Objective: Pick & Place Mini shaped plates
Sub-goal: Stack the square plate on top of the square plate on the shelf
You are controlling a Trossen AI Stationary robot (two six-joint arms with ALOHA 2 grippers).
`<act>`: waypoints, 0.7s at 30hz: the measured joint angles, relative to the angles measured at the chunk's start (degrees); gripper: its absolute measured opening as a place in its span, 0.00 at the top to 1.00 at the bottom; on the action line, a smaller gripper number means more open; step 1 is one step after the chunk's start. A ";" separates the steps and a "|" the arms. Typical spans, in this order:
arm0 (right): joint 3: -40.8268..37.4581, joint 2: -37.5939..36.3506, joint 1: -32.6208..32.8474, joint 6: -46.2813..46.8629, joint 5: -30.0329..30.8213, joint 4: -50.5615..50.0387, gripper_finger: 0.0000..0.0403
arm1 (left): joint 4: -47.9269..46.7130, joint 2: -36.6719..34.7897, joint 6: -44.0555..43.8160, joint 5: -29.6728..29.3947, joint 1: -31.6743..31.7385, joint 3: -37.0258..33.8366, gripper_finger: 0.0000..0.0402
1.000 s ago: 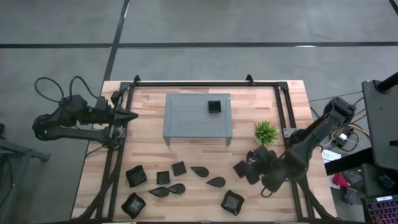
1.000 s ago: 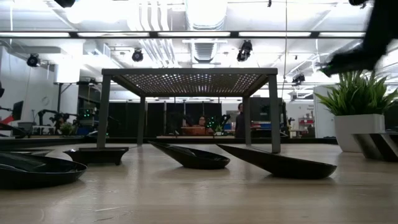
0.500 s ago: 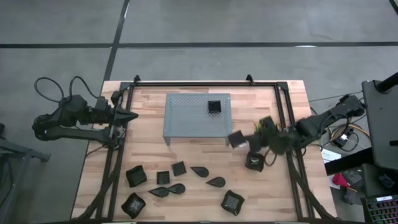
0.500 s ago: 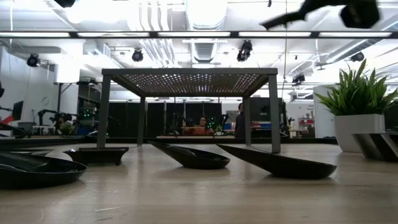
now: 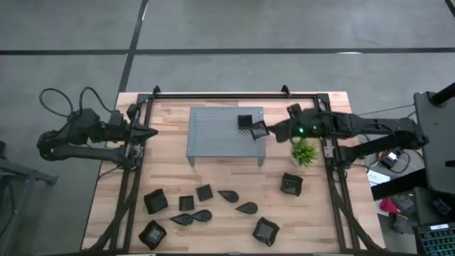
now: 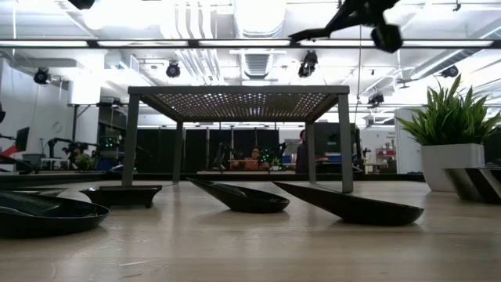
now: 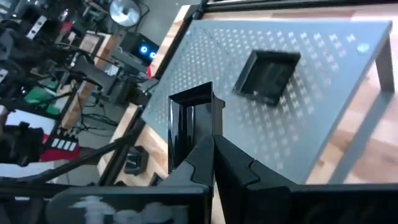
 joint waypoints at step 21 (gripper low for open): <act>0.00 14.22 -14.72 -0.52 -11.27 11.90 0.98 | 0.00 0.01 0.00 -0.01 0.00 0.01 1.00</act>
